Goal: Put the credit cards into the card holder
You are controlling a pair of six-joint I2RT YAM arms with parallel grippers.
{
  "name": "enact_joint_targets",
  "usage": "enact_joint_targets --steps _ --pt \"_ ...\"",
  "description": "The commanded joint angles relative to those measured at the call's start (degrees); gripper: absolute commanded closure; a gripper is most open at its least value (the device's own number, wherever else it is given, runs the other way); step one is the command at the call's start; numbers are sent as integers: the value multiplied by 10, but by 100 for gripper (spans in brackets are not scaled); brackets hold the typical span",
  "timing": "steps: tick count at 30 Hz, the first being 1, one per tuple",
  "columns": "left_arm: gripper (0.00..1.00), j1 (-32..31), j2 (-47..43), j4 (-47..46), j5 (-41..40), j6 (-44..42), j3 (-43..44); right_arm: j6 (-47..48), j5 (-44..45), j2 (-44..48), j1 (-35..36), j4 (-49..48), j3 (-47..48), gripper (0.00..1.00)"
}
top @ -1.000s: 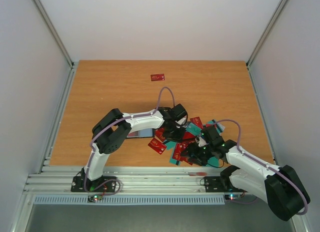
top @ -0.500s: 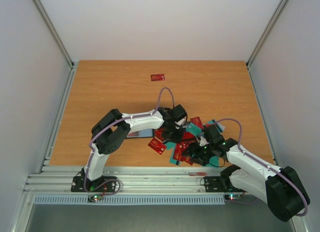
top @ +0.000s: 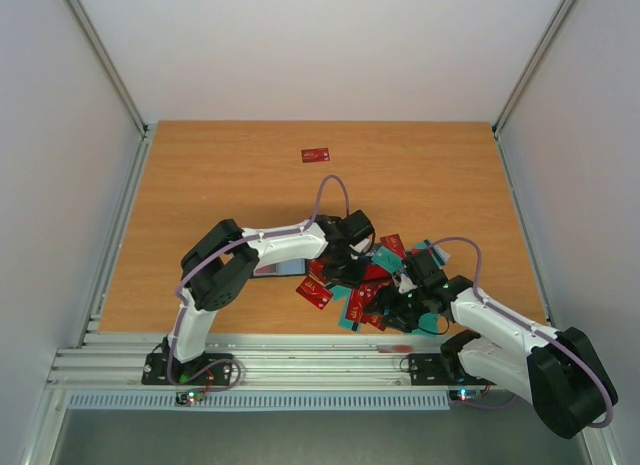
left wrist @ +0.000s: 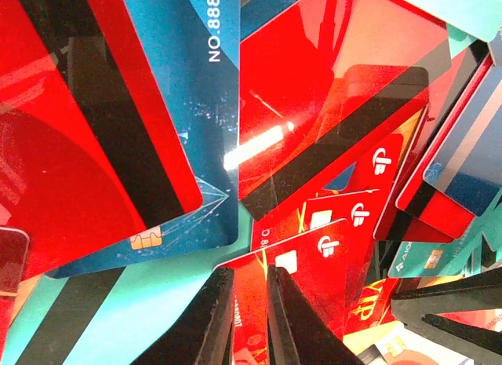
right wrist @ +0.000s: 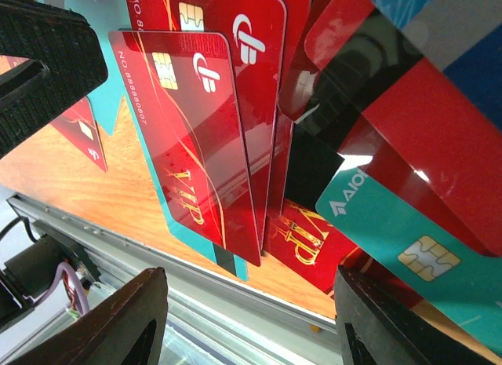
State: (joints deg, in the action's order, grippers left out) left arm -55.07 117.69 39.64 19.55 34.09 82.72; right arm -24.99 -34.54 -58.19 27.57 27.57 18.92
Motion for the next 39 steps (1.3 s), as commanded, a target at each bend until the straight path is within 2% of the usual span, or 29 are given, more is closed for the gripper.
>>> enact_joint_targets --steps 1,11,27,39 --pt "85 -4 10 -6 9 -4 6 9 3 -6 -4 1 13 41" --pt "85 -4 40 -5 7 -4 6 14 1 -12 -5 -5 14 40" --pt "86 -4 58 -3 9 -6 -8 -8 -61 -50 -5 -124 -12 40" --pt "86 -4 64 -18 25 8 -16 -40 -84 -63 -3 -173 -51 42"
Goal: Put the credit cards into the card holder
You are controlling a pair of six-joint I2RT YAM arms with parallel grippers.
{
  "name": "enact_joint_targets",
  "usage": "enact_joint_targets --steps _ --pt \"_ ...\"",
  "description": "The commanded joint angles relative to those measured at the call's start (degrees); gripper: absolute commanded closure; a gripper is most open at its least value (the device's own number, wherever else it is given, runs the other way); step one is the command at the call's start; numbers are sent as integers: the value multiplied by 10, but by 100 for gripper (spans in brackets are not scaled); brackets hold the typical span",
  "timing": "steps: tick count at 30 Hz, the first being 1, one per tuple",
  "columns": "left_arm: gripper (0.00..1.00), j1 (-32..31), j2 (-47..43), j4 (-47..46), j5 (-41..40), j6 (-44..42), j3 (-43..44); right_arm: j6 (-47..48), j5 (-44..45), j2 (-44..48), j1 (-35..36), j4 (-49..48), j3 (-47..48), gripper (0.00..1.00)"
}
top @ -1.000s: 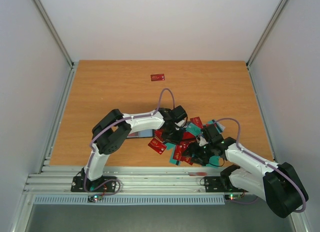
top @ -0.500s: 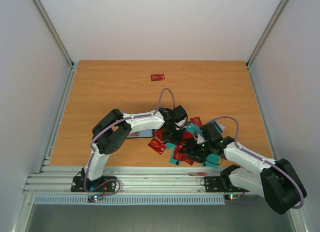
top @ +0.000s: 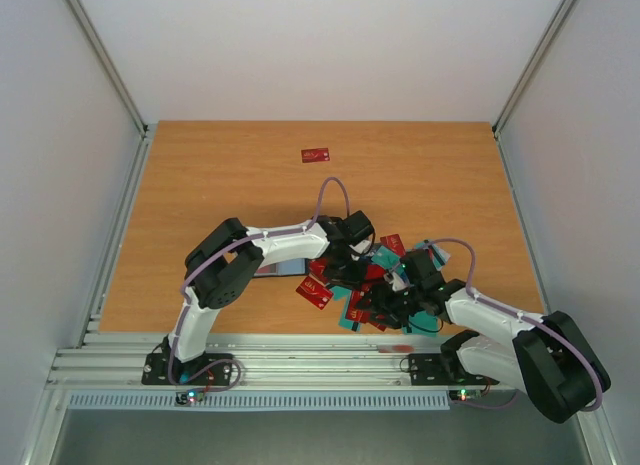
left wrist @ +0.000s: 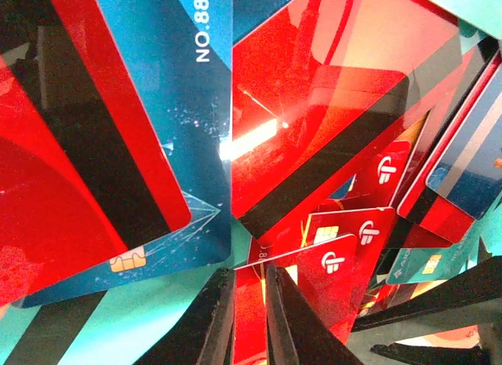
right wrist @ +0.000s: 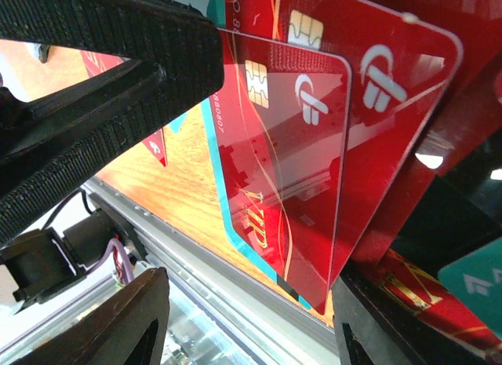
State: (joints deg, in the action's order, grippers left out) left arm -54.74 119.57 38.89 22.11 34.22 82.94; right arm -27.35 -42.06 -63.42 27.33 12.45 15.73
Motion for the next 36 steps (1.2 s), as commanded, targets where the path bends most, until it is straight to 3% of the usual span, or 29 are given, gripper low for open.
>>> enact_joint_targets --steps 1,10,21,28,36 --pt "86 -7 46 -14 1 10 -21 -18 -10 -14 0 -27 -22 42" --pt "86 -7 44 -37 15 29 -39 -32 -15 -45 0 -87 -39 53" --pt "86 -7 22 -61 28 51 -64 -25 -5 -95 0 -115 -26 97" --pt "86 -6 -30 -58 17 56 -71 -25 -16 -78 -1 -87 -18 99" --pt "77 4 -134 -27 -19 38 -83 13 4 9 -1 45 28 99"
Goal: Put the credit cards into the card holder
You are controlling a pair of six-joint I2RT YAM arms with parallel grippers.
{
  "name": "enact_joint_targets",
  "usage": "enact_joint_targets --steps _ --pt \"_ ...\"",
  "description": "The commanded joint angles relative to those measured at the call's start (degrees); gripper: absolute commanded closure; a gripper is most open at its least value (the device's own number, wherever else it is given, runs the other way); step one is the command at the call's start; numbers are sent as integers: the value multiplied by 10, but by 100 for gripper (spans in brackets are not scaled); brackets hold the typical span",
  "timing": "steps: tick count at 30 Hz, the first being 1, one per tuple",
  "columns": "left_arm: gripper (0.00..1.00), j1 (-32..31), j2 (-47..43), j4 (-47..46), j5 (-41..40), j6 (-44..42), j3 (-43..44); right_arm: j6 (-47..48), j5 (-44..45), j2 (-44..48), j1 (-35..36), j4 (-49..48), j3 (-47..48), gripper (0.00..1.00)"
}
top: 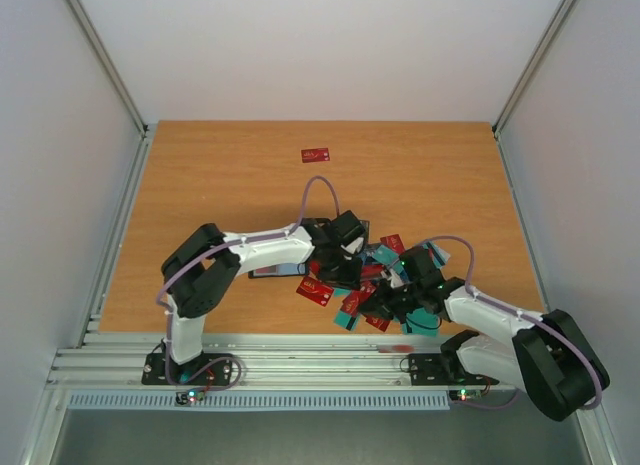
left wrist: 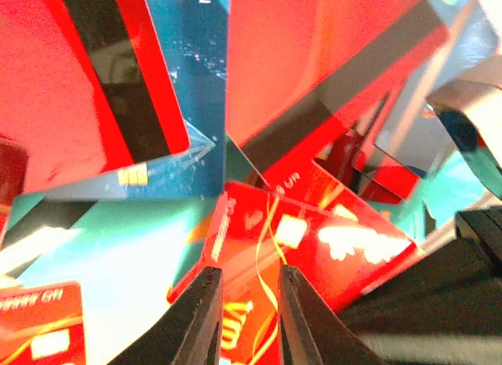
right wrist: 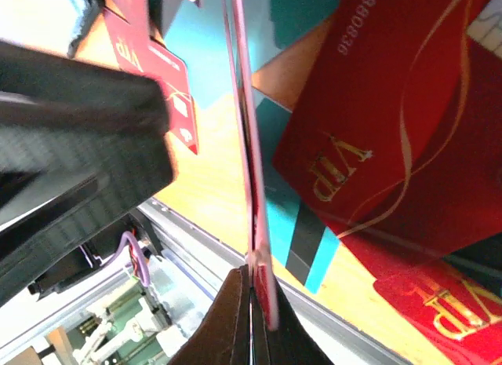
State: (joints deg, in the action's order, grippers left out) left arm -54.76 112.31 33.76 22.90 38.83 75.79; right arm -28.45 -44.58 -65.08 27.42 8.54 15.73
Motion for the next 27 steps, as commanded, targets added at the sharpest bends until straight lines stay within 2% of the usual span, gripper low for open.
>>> enact_joint_targets --steps 1,9,17,21,27 --pt "76 7 -74 27 -29 -10 -17 28 29 29 -2 94 33 99" --pt "69 31 -201 26 -48 -14 -100 48 23 47 -3 126 59 99" --pt "62 62 -367 -18 -36 -3 -206 71 11 88 -5 167 136 99" --pt "59 81 -448 -48 -36 29 -248 73 5 100 -6 201 190 99" --pt "52 91 -548 -169 -32 120 -318 62 -5 106 -8 206 270 99"
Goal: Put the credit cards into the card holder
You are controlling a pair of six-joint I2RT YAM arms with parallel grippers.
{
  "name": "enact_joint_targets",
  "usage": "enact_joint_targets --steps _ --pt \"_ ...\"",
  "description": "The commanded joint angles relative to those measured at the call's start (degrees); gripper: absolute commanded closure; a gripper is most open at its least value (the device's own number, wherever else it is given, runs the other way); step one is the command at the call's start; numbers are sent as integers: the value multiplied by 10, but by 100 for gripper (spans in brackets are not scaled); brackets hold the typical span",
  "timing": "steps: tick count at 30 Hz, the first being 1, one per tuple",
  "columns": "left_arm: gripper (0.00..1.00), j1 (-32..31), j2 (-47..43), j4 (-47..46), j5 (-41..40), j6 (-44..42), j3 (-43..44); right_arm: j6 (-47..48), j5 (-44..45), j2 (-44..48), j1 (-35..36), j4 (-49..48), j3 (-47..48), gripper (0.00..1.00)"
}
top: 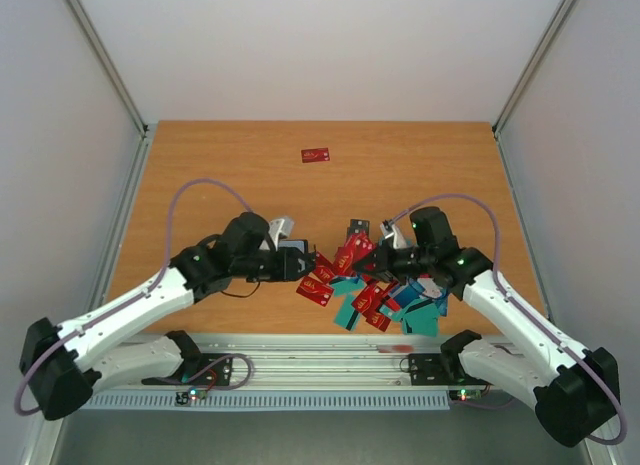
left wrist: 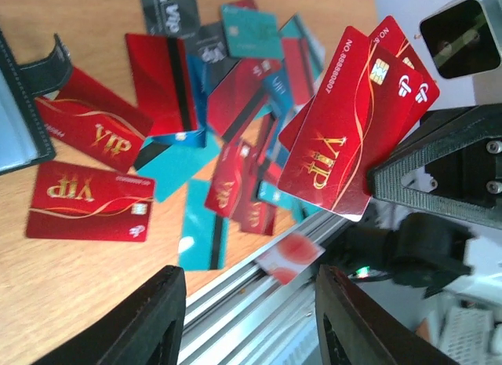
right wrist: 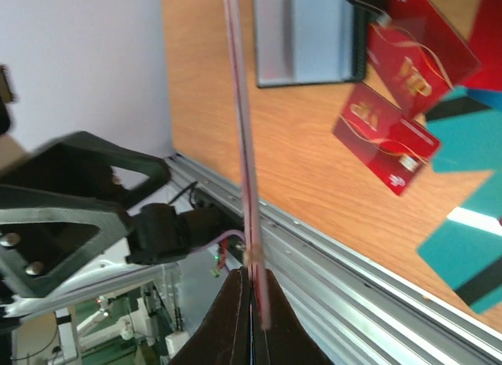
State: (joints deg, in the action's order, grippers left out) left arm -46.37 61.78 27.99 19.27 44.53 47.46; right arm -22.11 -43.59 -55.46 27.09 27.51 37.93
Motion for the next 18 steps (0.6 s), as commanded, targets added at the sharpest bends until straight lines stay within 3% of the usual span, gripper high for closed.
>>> enact_joint_targets --steps 1,9,18 --pt "51 11 -52 -127 8 73 -40 -7 -17 8 -5 14 65 99" --pt "50 33 -76 -295 58 128 -64 -50 -33 -5 -5 -10 149 99" --pt "50 39 -44 -461 97 184 -84 -96 -51 -10 -5 -54 174 99"
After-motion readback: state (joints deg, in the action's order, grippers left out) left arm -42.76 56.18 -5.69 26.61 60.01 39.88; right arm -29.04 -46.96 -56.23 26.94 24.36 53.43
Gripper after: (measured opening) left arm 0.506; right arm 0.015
